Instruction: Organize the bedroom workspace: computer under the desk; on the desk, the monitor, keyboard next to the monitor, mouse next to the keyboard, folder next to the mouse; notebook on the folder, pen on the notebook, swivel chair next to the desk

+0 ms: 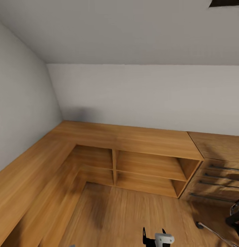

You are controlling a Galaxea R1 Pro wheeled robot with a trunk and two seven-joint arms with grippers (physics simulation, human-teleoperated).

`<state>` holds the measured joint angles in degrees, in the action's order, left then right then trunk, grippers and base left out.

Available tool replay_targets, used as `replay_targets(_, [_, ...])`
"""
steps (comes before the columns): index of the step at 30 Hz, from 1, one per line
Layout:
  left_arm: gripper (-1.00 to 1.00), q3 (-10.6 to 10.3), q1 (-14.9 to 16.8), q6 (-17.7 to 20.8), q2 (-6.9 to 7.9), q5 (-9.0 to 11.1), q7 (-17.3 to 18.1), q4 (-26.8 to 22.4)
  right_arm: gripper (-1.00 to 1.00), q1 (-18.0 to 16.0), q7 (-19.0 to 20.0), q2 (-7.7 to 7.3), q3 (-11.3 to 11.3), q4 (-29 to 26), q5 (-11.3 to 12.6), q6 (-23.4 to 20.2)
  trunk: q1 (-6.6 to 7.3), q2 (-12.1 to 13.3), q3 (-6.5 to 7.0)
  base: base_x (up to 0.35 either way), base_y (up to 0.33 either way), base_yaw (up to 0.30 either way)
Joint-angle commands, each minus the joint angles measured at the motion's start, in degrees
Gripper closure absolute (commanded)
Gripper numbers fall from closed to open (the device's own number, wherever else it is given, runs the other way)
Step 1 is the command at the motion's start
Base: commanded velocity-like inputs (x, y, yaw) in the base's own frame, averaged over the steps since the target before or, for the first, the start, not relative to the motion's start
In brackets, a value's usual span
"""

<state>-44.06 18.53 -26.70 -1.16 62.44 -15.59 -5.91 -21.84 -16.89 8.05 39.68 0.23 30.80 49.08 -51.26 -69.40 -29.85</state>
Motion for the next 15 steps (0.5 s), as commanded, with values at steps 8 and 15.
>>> replay_targets(8, [-1.0,-0.5,0.0,-0.1,0.02,0.1,-0.5,-0.1,-1.0,0.0,-0.3,0.03,0.5,0.0,0.2,0.1,0.0,0.0,0.13,0.0,0.0,-0.279])
replay_targets(15, [-1.0,-0.5,0.0,-0.1,0.02,0.1,-0.5,-0.1,-1.0,0.0,-0.3,0.03,0.5,0.0,0.2,0.0,0.0,0.0,0.22,0.0,0.0,-0.283])
